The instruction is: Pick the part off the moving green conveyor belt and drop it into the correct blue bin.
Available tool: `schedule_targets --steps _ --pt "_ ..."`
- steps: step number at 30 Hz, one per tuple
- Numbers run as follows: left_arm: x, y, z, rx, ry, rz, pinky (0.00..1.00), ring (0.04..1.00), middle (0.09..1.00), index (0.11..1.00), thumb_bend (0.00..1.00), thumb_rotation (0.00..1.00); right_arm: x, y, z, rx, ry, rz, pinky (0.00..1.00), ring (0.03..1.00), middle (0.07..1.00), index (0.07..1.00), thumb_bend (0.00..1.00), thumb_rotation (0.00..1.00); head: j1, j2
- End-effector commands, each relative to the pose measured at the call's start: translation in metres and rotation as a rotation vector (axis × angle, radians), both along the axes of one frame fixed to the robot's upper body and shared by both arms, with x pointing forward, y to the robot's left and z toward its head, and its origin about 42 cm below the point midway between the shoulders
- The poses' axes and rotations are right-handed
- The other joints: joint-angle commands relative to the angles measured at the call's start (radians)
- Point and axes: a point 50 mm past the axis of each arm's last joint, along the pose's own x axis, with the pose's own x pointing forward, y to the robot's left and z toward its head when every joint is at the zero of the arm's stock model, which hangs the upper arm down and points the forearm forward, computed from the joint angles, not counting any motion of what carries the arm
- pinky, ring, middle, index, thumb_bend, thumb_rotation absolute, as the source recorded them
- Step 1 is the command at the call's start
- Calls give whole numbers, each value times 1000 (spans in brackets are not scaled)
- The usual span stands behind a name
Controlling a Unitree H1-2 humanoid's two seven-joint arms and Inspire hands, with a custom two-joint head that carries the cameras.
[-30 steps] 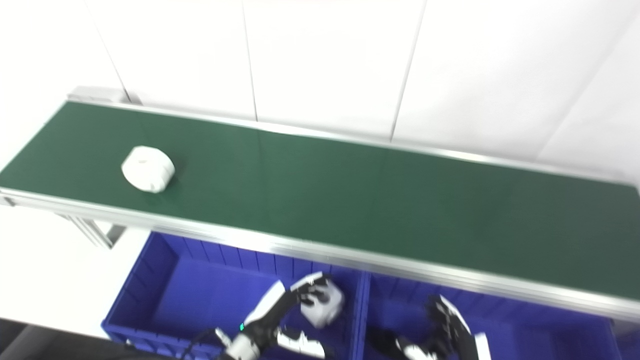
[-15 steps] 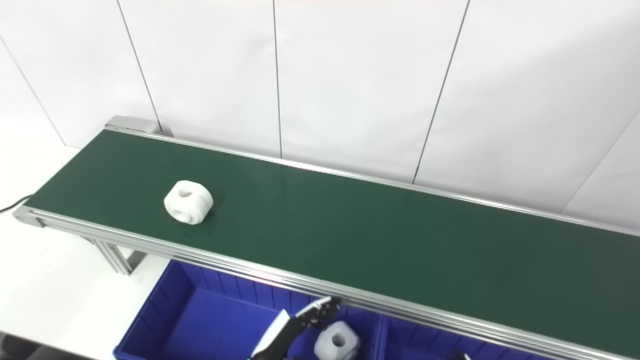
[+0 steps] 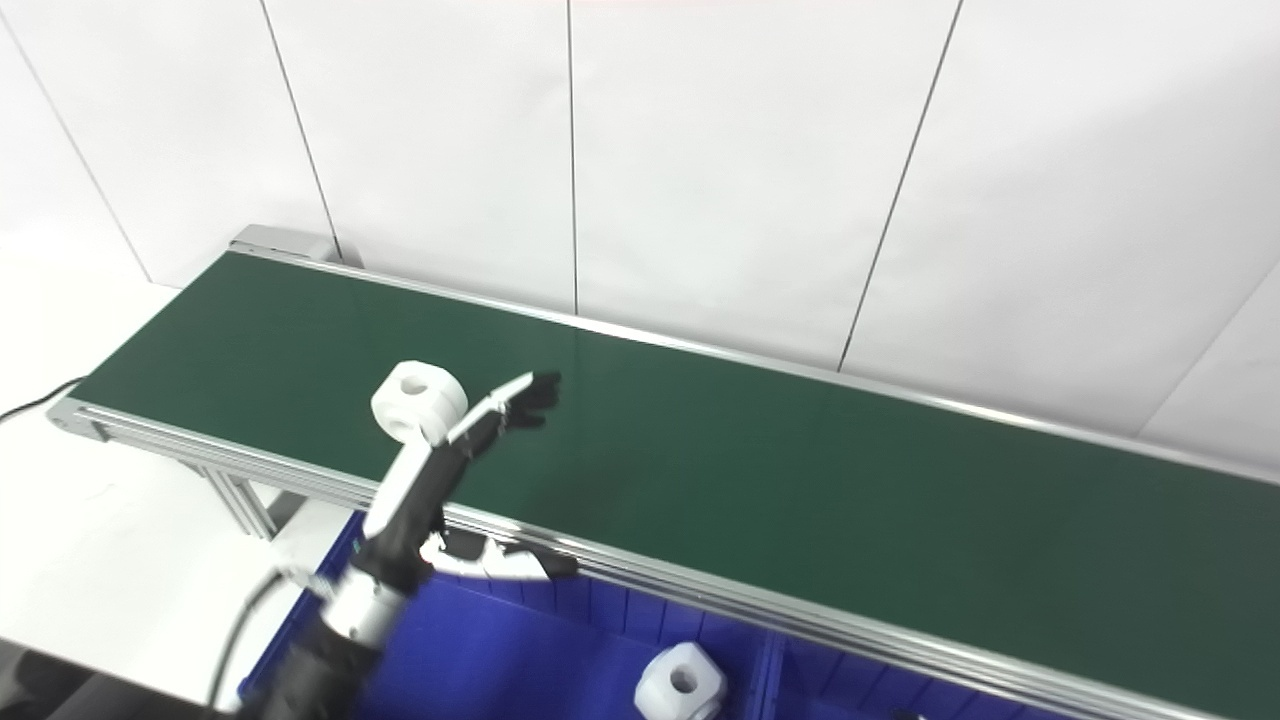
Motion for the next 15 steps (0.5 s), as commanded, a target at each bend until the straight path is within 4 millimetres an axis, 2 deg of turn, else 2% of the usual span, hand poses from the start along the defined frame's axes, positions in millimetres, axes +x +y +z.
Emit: schedule_targets --steps 1,5,7,9,11,15 --pt "21 19 33 28 -56 14 819 872 898 897 719 278 9 -2 15 -19 -105 -1 692 759 771 807 775 398 -37 24" --pt "50 46 52 106 -46 61 847 886 906 903 732 278 10 2 20 -7 -130 4 691 747 759 797 754 354 -104 63" --pt "65 56 60 172 -46 99 819 881 911 916 737 330 9 4 23 24 -139 7 701 762 766 799 751 332 -126 77" --pt "81 62 66 224 -41 127 778 860 904 907 744 319 10 7 25 58 -144 9 729 780 777 805 737 263 -140 92" --pt "92 63 67 255 -34 141 741 840 893 904 756 288 12 8 25 61 -149 8 729 781 774 803 739 269 -156 102" --pt "122 63 65 365 -2 179 744 827 887 902 772 252 16 11 27 56 -159 6 731 773 769 799 761 341 -177 124"
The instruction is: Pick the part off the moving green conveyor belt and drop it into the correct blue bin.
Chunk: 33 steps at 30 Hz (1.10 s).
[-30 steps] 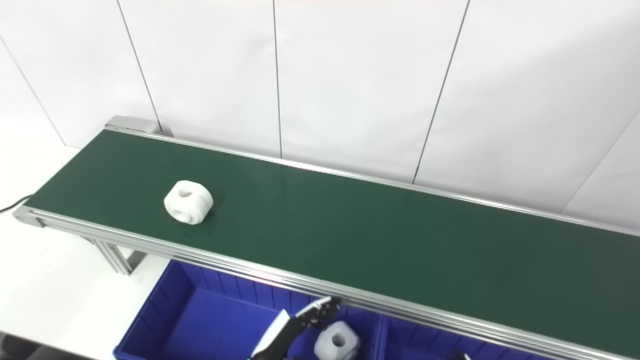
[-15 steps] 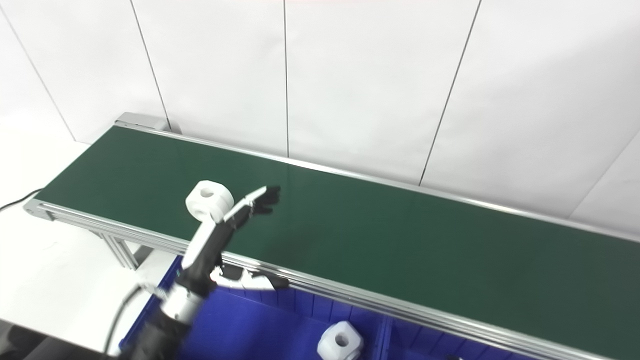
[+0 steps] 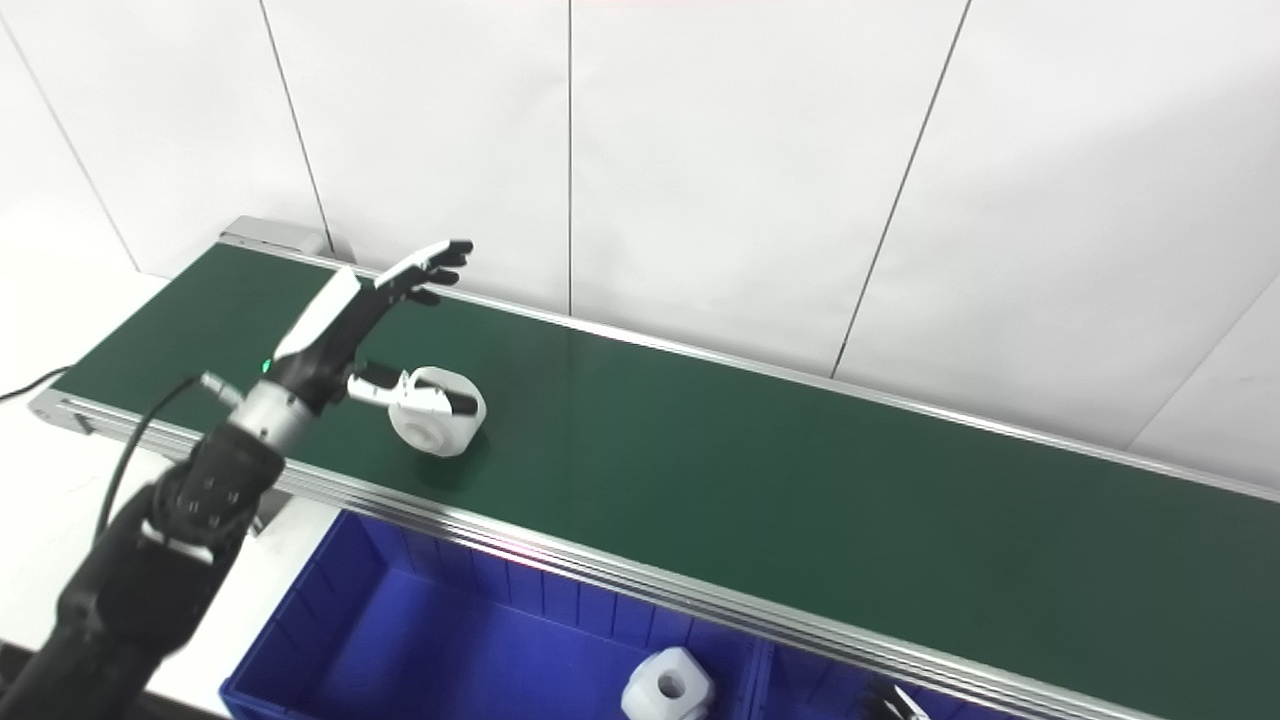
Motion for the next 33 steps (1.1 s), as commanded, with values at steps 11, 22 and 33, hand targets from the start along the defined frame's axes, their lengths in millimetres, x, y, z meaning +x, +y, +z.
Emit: schedule_targets --steps 11,22,33 --pt "53 -16 -4 204 79 30 796 876 913 915 844 159 16 4 11 -2 -94 7 705 750 759 792 731 381 27 14" --pt "48 -44 -43 383 186 -55 907 934 938 954 916 166 18 3 9 -9 -91 -3 703 748 754 786 736 383 35 14" --pt "34 -59 -58 279 274 -122 737 808 830 823 802 9 18 3 10 -12 -98 -15 711 747 745 779 742 396 35 24"
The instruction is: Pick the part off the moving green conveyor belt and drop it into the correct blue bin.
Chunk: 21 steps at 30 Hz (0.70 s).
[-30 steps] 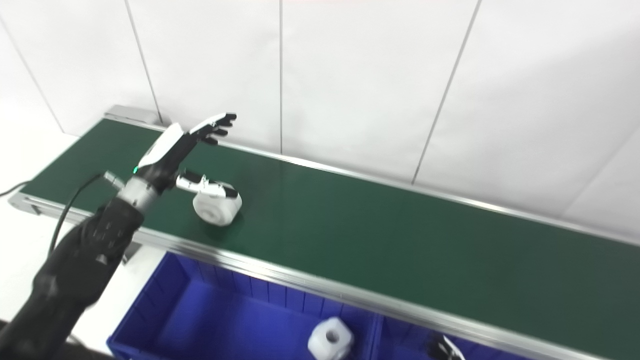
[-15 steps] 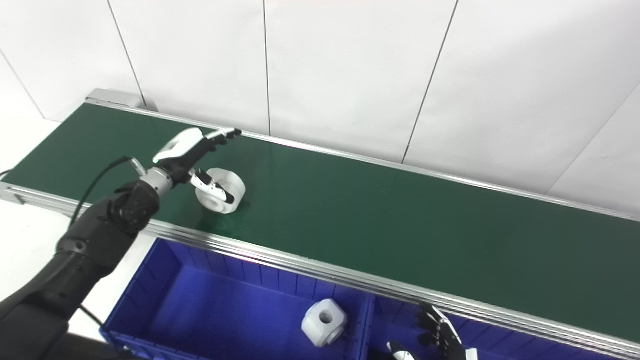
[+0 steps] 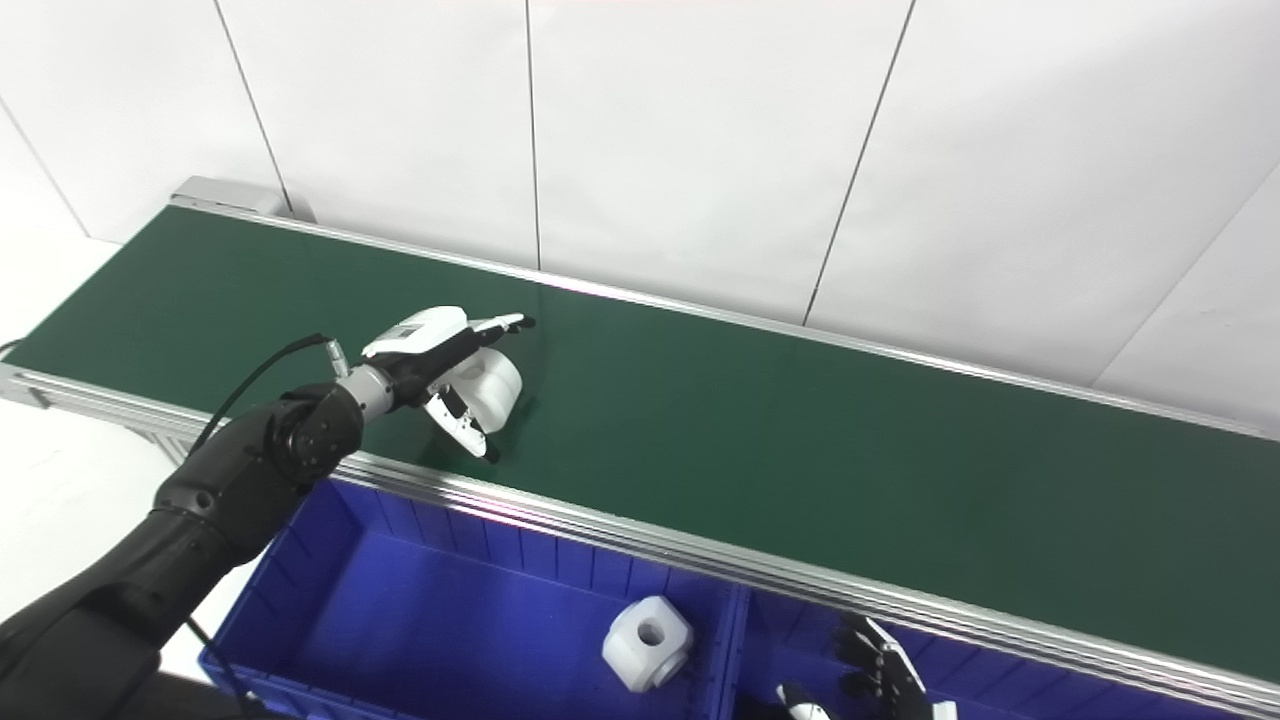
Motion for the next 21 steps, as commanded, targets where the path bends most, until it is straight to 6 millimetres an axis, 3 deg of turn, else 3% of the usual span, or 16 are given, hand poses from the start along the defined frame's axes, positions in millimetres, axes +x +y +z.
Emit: schedule_targets --steps 1,2,3,5,16,21 --pt "3 -5 9 -68 -82 -24 653 702 726 663 658 22 6 -1 13 3 -90 7 710 744 745 780 739 394 0 1" --pt "1 -6 6 -86 -114 -21 610 647 672 581 585 29 6 -1 13 2 -90 8 709 743 745 780 738 393 0 4" --pt "0 -7 4 -97 -135 -19 542 521 574 536 534 11 6 -2 13 1 -90 8 718 745 745 782 735 394 0 4" --pt "-1 -10 3 -111 -160 -6 510 458 527 510 508 2 6 -2 13 -2 -92 3 719 743 742 779 732 390 1 6" --pt "-5 -9 17 -81 -189 -15 523 446 516 489 499 0 5 -3 14 -32 -100 -9 709 740 737 771 722 414 1 20" --pt "-32 -13 25 -259 -212 -38 496 431 508 508 499 0 3 -2 17 -47 -110 -9 700 735 735 769 721 425 -16 41"
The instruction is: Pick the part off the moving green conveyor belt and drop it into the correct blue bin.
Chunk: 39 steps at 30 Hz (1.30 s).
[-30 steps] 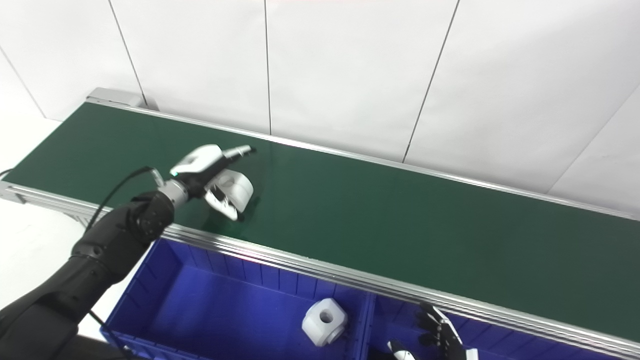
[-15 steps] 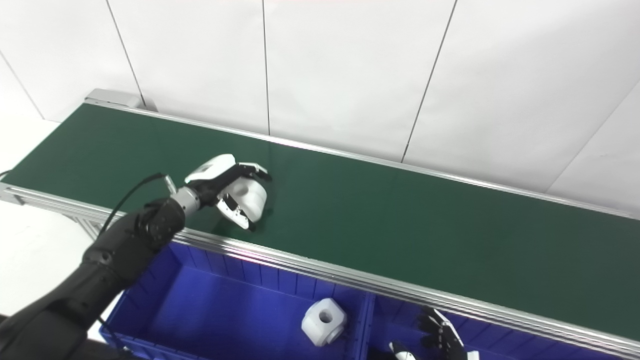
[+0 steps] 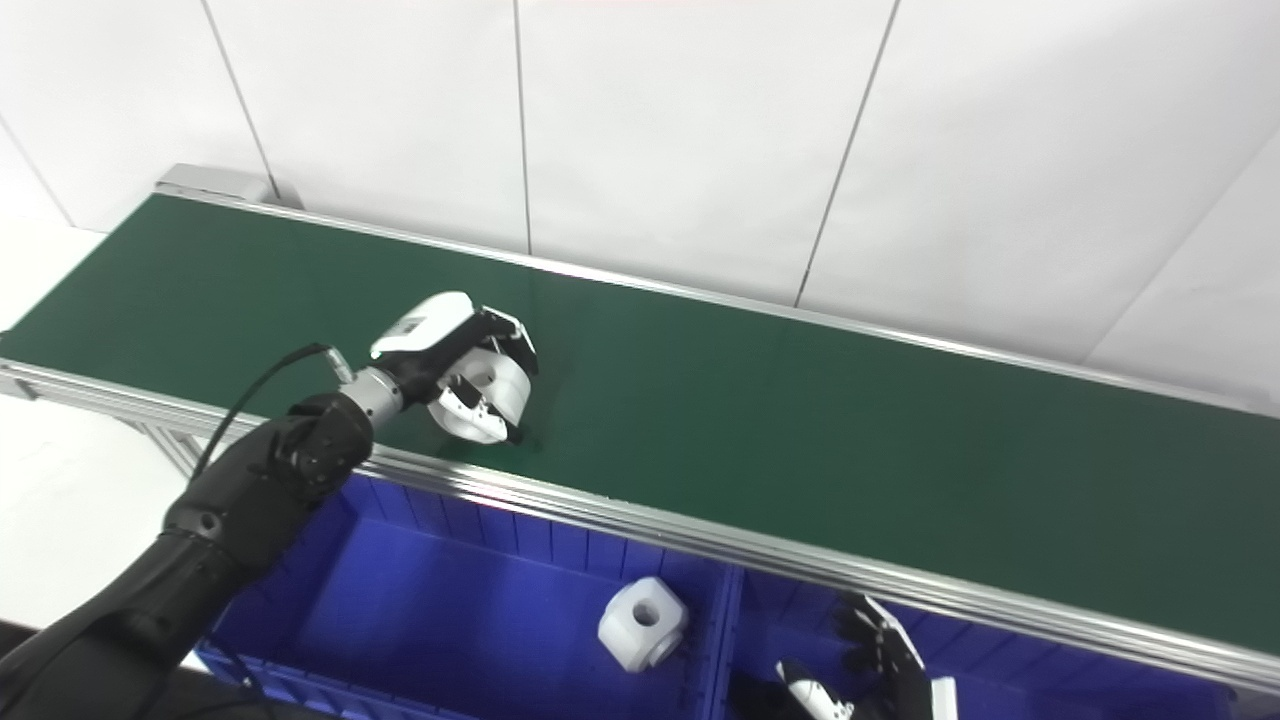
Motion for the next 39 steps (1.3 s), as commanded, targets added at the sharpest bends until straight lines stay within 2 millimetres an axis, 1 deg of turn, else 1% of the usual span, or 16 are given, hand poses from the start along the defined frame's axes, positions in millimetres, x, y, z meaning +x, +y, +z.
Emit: schedule_targets --steps 1,3,9,13,15,16,19,22,26,30,31,32,33,34,35,39 --pt "-6 -4 21 -95 -68 -30 492 430 508 511 499 0 3 -1 12 -15 -88 3 695 732 734 769 722 435 -11 11" --pt "-18 -6 22 -143 -75 -51 484 427 506 516 499 0 3 -1 14 -16 -93 4 689 728 735 769 718 435 -20 22" --pt "-74 -24 14 -294 -39 -126 438 416 489 541 496 0 0 2 21 -25 -107 7 693 732 734 770 717 441 -49 64" --pt "-105 -39 -2 -333 7 -152 422 405 486 550 495 0 0 3 25 -13 -114 10 703 738 734 769 720 433 -64 76" --pt "-117 -46 -19 -333 52 -157 414 400 485 553 494 0 0 3 25 -9 -111 10 713 740 732 768 734 448 -68 79" --pt "-120 -48 -25 -332 63 -157 409 397 486 554 493 0 -1 3 25 -8 -110 9 717 741 731 768 744 460 -68 79" --pt "-131 -54 -60 -283 183 -122 402 392 487 556 492 0 -2 3 28 -7 -113 15 707 736 733 771 745 471 -83 95" --pt "-136 -58 -81 -219 249 -103 405 389 483 556 492 0 -4 1 30 -23 -119 18 693 726 728 770 720 463 -82 103" --pt "-133 -60 -92 -119 317 -96 435 404 485 550 493 0 -5 -2 30 -24 -115 20 692 724 729 769 722 478 -75 108" --pt "-131 -65 -92 -23 368 -90 486 424 488 540 496 0 -5 -3 31 -19 -111 13 687 723 731 768 724 477 -83 112" --pt "-131 -66 -92 9 389 -91 519 514 484 535 504 0 -5 -3 31 -17 -109 10 687 721 730 766 733 480 -83 112" --pt "-130 -67 -92 53 409 -96 536 561 482 533 508 0 -5 -3 31 -11 -109 11 687 720 730 765 738 482 -81 113" --pt "-129 -68 -92 86 424 -99 603 662 650 681 578 40 -4 -3 31 -9 -107 13 688 722 732 767 733 480 -80 112" --pt "-129 -69 -92 111 437 -97 646 720 730 746 609 71 -4 -3 31 -15 -109 16 689 723 733 768 731 480 -77 111" --pt "-128 -69 -92 128 451 -96 693 787 815 823 640 152 -3 -3 30 -19 -110 18 683 720 733 769 727 488 -76 110" --pt "-127 -69 -90 152 467 -103 737 854 909 916 698 231 -2 -2 30 -20 -106 16 684 720 734 769 731 484 -85 103"
